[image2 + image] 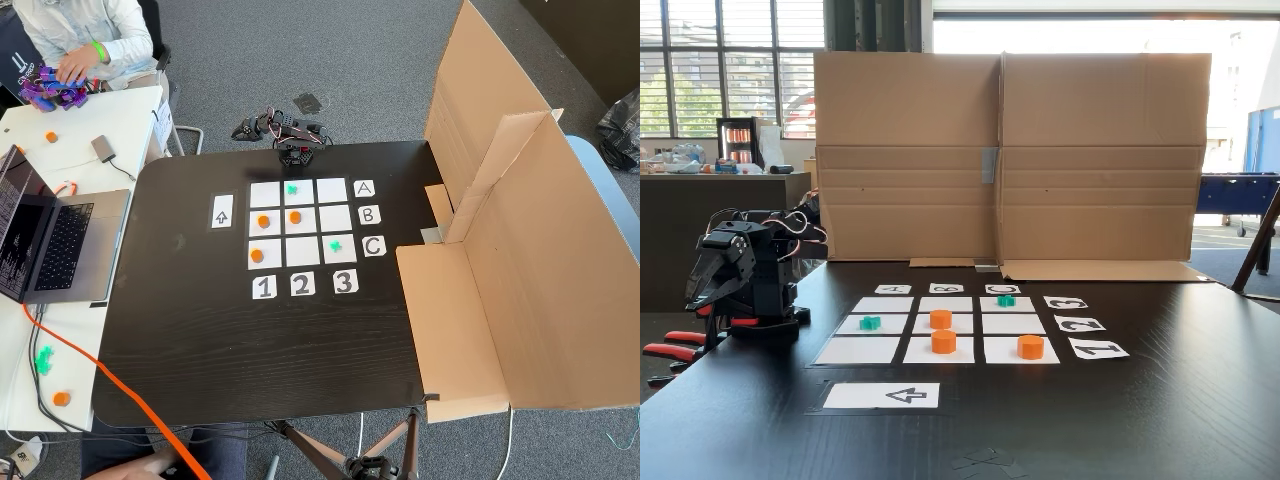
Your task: Pick up the round, orange token and place it in the grid on square B2.
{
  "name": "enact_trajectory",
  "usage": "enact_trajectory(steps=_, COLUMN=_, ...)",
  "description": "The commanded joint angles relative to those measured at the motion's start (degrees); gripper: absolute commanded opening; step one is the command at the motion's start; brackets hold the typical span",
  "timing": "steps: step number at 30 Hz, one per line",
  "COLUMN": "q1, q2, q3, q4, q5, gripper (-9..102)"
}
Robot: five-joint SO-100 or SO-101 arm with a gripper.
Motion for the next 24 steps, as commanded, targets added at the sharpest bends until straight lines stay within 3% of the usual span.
enact_trajectory(steps=1, q1=-4.48, q2=0.44, q3=0.0, q4=-0.26, q5=-1.85, gripper=-1)
enact_trajectory(steps=24, q1=-5.27, q2=0.44, q3=-0.09, q4=0.18, q5=-2.02, gripper=-1)
